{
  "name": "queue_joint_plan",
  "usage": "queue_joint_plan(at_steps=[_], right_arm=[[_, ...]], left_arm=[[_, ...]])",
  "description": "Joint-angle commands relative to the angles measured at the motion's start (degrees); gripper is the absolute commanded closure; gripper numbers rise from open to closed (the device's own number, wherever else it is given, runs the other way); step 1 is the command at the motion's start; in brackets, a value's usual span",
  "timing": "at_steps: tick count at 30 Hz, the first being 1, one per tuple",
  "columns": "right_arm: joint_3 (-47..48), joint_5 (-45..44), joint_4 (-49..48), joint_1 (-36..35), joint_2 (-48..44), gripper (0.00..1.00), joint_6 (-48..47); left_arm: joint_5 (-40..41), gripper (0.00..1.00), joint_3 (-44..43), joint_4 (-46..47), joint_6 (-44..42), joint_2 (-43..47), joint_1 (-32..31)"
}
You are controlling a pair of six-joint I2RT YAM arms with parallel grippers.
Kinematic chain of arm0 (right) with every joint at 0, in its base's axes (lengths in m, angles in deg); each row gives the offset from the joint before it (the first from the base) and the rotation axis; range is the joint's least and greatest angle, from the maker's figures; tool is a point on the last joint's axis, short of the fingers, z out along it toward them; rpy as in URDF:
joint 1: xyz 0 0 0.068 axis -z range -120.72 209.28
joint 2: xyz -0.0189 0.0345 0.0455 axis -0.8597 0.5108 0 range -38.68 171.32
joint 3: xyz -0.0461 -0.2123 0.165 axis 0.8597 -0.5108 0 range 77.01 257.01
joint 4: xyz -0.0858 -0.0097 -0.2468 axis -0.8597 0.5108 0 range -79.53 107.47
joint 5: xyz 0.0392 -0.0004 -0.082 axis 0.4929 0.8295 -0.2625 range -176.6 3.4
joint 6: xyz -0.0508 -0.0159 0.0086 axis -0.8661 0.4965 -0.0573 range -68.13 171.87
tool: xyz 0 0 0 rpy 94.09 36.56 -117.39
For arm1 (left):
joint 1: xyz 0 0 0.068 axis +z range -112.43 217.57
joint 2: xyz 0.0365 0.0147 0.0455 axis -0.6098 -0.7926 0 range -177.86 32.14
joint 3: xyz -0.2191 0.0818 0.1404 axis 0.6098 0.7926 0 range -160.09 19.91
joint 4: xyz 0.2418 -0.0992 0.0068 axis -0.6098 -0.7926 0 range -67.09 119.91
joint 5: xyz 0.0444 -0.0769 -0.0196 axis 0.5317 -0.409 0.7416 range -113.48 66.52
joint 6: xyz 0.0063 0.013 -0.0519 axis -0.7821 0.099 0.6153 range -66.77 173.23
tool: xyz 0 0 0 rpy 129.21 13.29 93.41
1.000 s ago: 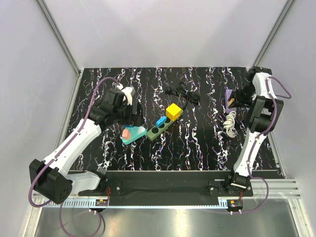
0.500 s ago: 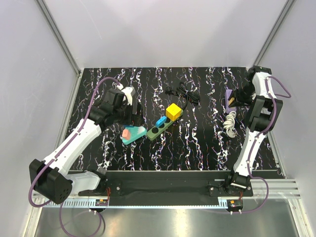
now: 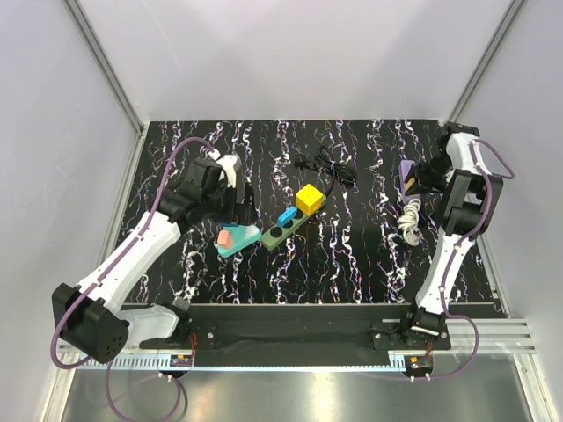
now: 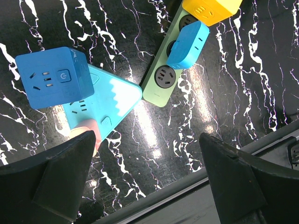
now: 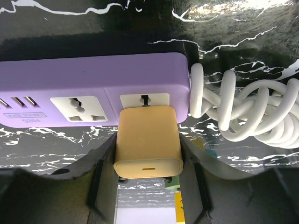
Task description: Insert the plug
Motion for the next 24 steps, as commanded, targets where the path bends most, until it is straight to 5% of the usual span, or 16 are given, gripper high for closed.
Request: queue_joint_plan(at_steps=[1, 15, 24], right_arm=[[-2.26, -5.78, 0.72, -1.18, -1.31, 1.0, 1.17], [-11.4, -10.0, -4.2, -3.2, -2.37, 1.0, 2.32], [-6.32, -7.54, -3.41, -3.12, -0.35, 0.96, -0.49]], left_arm=[[-0.96, 0.01, 0.23, 2.12, -0.63, 1.38, -0.28], [-1.13, 0.01, 0.31, 2.12, -0.71, 1.64, -0.28], [-0.78, 0.01, 0.4, 2.04, -0.71, 1.2, -0.28]])
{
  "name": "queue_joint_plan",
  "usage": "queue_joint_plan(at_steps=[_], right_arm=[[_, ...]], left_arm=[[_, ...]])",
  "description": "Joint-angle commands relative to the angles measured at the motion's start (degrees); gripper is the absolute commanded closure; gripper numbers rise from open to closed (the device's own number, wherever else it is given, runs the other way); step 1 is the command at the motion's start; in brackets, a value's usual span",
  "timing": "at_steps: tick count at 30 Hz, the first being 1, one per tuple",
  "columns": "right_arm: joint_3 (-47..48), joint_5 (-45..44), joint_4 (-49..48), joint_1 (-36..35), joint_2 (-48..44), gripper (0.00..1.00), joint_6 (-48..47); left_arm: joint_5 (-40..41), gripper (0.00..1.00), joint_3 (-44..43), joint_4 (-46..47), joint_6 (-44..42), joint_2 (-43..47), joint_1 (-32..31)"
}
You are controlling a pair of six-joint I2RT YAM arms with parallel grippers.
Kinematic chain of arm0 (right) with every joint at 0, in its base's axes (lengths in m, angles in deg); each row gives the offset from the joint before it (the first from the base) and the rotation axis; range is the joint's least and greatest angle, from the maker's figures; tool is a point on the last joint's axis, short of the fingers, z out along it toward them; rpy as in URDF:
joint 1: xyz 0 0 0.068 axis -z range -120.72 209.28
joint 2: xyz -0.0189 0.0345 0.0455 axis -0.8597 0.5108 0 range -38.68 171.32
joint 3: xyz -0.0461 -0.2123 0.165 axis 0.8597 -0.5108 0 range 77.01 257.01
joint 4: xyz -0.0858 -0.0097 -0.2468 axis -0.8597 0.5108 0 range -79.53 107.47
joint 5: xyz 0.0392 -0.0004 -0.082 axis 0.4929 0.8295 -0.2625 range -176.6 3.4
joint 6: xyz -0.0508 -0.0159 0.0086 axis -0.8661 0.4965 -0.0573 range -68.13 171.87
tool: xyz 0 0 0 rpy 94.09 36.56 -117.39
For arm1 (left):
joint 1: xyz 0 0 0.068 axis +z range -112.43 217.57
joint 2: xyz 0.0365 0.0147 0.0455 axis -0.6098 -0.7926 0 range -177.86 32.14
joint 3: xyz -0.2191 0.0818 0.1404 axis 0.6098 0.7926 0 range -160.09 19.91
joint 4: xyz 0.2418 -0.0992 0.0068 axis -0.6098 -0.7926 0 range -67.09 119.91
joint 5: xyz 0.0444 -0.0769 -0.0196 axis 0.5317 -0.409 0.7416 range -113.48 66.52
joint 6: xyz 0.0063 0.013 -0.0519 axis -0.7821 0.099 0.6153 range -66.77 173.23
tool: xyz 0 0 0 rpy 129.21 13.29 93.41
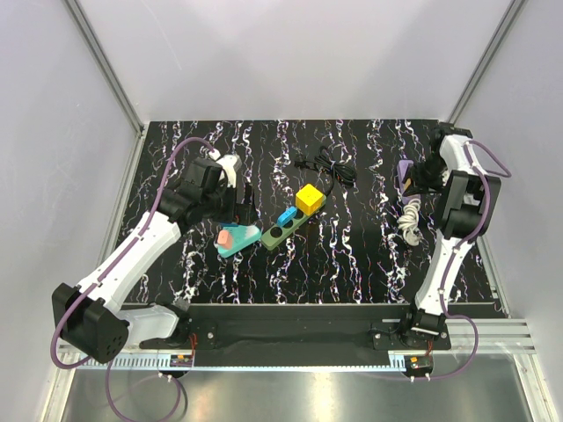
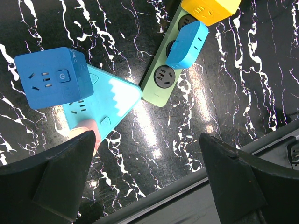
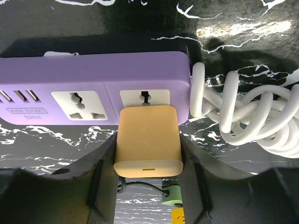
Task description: Insert the plug
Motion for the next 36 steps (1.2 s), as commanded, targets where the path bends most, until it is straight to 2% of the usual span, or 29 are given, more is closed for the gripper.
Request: queue_joint_plan(at_steps=[1, 2, 11, 12, 15, 16, 18, 23, 28, 30, 31, 32, 33, 35, 36], right_arm=[[1.82, -2.21, 3.58, -0.54, 4.11, 0.89, -1.96], [2.61, -1.94, 3.59, -0.45, 4.02, 0.74, -2.4], [10.09, -1.24, 4.38, -0.45, 1.48, 0.36, -5.56], [11.49, -1.24, 4.64, -0.45, 1.39, 0.29, -5.91], [14.74, 0.61, 5.78, -0.45, 1.48, 0.19, -7.41], [15.53, 0.7, 6.04, -0.45, 1.47, 0.1, -7.85], [17.99, 0.87, 7.62, -0.45, 1.39, 0.01, -8.82], [21.08, 3.68, 8.95, -0.45, -0.19, 0.0, -12.67], [19.77, 4.92, 8.07, -0.54, -4.93, 0.0, -18.82], [17.84, 2.55, 6.41, -0.54, -6.43, 0.13, -20.85], [16.96, 1.93, 5.62, -0.54, -7.65, 0.23, -22.77], [14.86, 1.23, 3.35, -0.54, -8.28, 0.36, -23.75], [13.71, 1.14, 2.02, -0.45, -9.24, 0.62, -24.8], [10.2, 2.1, -1.84, -0.54, -9.77, 0.84, -28.49], [9.48, 2.36, -2.3, -0.45, -9.86, 1.0, -29.38]], left_arm=[[-0.65, 0.01, 0.4, 1.99, -0.71, 1.2, -0.17], [-0.74, 0.01, 0.4, 1.99, -0.71, 1.03, -0.17], [-0.47, 0.01, 0.4, 2.08, -0.8, 1.03, -0.17], [-0.39, 0.01, 0.4, 1.99, -0.8, 0.85, -0.17], [-0.3, 0.01, 0.49, 1.99, -0.8, 0.77, -0.17], [-0.3, 0.01, 0.49, 1.91, -0.8, 0.76, -0.17], [-0.12, 0.01, 0.49, 1.91, -0.89, 0.68, -0.17], [0.05, 0.01, 0.49, 1.99, -0.89, 0.76, -0.17], [0.05, 0.01, 0.49, 2.08, -0.89, 0.41, -0.17], [-0.03, 0.01, 0.49, 2.08, -0.71, 0.24, -0.26], [-0.21, 0.01, 0.49, 1.99, -0.71, 0.06, -0.26], [-0.21, 0.01, 0.49, 2.08, -0.71, -0.11, -0.26], [-0.21, 0.01, 0.49, 1.99, -0.71, -0.38, -0.35], [-0.12, 0.01, 0.49, 1.99, -0.71, -0.47, -0.44], [0.05, 0.01, 0.58, 1.99, -0.8, -0.55, -0.44]])
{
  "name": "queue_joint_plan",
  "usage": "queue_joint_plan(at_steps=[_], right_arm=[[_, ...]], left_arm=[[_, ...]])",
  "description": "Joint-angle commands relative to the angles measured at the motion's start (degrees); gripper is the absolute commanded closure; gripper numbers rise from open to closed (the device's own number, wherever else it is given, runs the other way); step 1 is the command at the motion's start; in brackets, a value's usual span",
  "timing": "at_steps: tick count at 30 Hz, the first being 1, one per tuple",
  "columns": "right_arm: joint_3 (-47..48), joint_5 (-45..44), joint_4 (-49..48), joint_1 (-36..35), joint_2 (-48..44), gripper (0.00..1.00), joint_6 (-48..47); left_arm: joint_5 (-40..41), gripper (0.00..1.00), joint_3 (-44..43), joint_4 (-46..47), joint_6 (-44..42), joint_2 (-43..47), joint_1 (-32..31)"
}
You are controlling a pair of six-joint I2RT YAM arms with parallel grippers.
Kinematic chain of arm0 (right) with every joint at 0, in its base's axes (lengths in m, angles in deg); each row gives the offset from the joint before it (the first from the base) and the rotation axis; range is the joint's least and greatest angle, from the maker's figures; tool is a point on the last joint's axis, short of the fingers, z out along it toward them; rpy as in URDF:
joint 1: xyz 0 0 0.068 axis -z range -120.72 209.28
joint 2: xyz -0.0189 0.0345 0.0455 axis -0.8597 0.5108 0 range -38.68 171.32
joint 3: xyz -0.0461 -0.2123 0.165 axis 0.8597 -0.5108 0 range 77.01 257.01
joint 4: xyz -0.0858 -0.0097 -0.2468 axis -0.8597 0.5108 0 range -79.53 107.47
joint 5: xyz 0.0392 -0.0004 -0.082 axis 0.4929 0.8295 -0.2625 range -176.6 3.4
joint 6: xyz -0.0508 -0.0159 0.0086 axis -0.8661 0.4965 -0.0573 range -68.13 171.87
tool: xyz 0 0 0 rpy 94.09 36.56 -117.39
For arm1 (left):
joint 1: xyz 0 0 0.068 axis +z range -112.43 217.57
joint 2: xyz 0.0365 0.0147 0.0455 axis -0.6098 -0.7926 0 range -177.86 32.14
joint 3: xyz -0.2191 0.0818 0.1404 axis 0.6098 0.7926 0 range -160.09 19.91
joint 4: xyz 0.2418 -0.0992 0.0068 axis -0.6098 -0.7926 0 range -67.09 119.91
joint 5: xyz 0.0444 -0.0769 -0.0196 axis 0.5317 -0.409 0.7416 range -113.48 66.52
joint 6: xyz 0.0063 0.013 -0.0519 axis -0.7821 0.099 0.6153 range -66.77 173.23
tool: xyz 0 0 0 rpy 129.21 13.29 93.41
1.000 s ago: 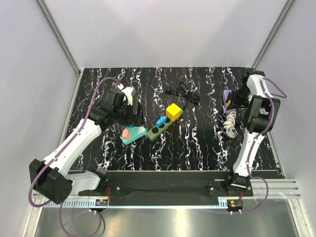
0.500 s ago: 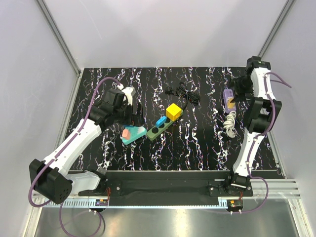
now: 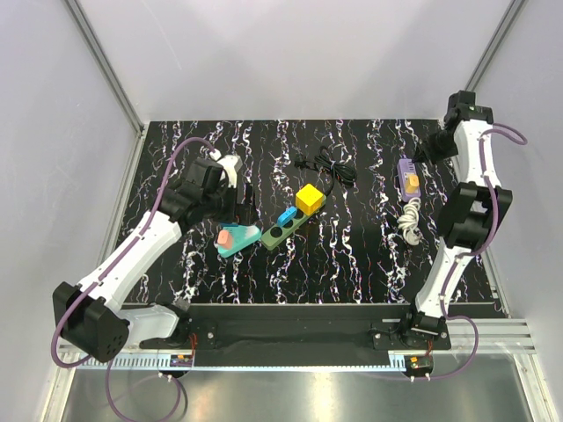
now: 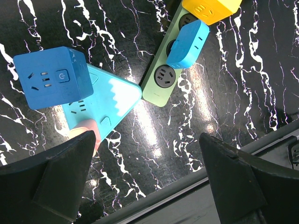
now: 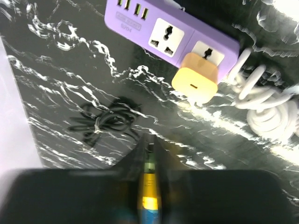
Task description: Insert the plug
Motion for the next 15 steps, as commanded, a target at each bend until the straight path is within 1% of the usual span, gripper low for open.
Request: queue_joint_plan(at_steps=[1, 5, 15], right_arm=[[-3.57, -0.47, -5.27, -0.34, -2.83, 1.0, -6.93], [-6.91, -0.82, -5.28, -0.34, -2.38, 1.0, -7.91], [-15.26, -6.27, -8.26, -0.25, -1.34, 1.0, -8.78]], left_arm=[[0.34, 0.01, 0.51, 1.95, -0.78, -0.18, -0.42], [0.43, 0.01, 0.51, 1.95, -0.78, -0.44, -0.51], [0.87, 0.01, 0.51, 1.86, -0.87, -0.53, -0.68]])
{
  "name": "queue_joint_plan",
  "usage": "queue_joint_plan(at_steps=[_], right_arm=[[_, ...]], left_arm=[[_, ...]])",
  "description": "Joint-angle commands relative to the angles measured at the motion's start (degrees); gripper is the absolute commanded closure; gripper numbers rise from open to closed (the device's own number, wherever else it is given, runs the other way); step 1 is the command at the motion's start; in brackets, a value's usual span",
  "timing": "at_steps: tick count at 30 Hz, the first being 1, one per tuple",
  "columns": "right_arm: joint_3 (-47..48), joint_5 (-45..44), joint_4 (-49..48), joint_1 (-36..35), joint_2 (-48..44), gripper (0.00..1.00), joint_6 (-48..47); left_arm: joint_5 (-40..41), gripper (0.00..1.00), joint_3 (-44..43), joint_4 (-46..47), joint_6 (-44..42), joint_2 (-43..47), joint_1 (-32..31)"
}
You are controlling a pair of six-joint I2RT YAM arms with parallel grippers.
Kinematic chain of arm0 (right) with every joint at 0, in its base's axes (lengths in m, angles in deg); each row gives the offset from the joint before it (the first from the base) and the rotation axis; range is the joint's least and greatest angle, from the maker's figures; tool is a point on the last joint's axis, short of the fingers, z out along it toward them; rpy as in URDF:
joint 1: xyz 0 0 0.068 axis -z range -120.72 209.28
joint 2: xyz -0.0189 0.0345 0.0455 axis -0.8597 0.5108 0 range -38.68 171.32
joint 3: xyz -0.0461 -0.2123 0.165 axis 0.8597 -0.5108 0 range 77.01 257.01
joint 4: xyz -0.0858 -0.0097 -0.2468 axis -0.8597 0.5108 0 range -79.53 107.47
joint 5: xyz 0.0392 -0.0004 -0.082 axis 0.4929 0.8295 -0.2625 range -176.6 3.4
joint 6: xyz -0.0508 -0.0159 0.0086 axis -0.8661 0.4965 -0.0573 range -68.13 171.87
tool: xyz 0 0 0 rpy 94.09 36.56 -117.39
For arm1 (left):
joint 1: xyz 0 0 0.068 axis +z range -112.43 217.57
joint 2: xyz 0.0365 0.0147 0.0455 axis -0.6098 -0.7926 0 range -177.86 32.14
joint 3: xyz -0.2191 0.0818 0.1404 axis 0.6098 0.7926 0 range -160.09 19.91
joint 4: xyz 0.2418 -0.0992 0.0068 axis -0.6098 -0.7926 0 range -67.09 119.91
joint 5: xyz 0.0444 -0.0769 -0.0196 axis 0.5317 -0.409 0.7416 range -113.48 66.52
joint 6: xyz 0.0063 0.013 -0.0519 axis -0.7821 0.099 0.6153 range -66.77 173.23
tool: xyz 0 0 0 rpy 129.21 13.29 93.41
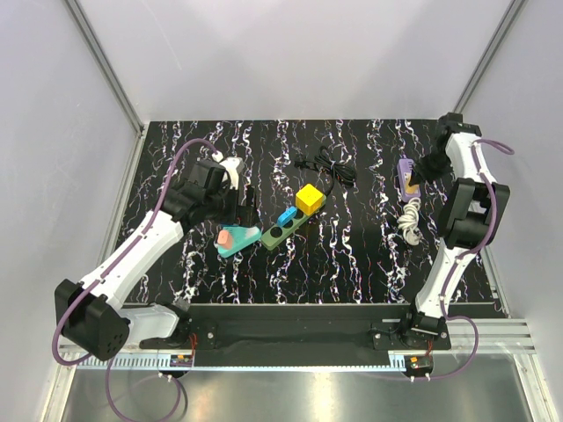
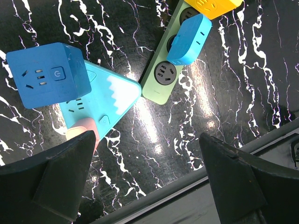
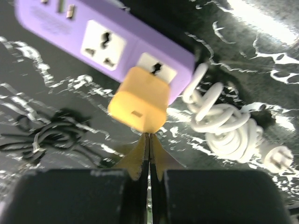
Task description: Insert the plug
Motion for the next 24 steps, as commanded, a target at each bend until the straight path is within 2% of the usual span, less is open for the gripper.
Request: queue_joint_plan(at_steps=[1, 15, 24], right_arm=[[-1.14, -3.21, -2.62, -0.25, 0.61, 1.0, -2.31], [1.84, -2.78, -3.42, 0.01, 5.1, 1.0, -5.05], [-5.71, -2.33, -6.67, 0.01, 4.84, 1.0, -3.9]], left_arm=[[0.82, 0.01, -0.08, 1.71, -0.85, 0.1, -0.2], [1.17, 0.01, -0.08, 1.71, -0.93, -0.16, -0.29], [1.26, 0.01, -0.08, 1.71, -0.85, -0.51, -0.29]])
